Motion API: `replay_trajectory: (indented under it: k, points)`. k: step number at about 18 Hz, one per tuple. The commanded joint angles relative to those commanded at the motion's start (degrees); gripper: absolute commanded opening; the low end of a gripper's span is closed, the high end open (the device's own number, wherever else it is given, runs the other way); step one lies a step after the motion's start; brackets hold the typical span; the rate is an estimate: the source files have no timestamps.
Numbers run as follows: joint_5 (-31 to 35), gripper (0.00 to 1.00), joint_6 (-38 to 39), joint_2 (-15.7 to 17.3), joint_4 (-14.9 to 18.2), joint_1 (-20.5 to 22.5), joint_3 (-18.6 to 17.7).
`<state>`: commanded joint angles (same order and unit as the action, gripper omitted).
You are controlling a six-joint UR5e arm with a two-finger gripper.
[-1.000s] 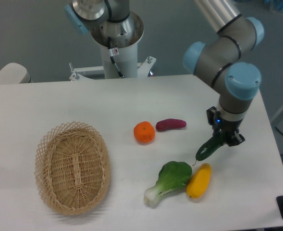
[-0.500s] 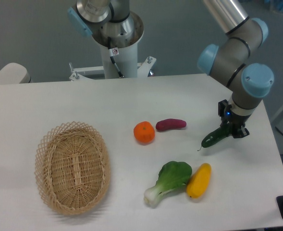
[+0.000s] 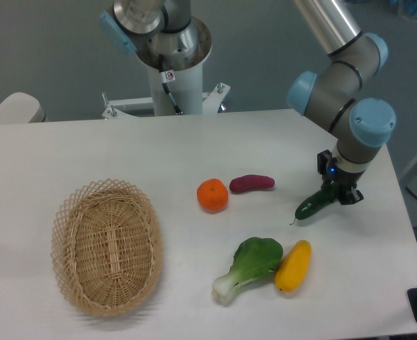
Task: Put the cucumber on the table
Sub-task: 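Lower the held cucumber onto the table beside the sweet potato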
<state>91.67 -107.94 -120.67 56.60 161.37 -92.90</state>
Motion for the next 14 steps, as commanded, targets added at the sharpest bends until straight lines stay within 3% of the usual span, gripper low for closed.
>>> replay_trajectory:
  k: [8,9,12,14]
  points:
    - [-0.09,0.2,0.27,0.17,0.09,-0.09,-1.76]
    - [-0.09,0.28,0.27,0.17,0.09,-0.09,-1.59]
    - [-0.44,0.96,0.27,0.17,-0.17,-0.17,-1.24]
    - [-0.53,1.0,0.36,0.52,-0.18,-0.35,-0.71]
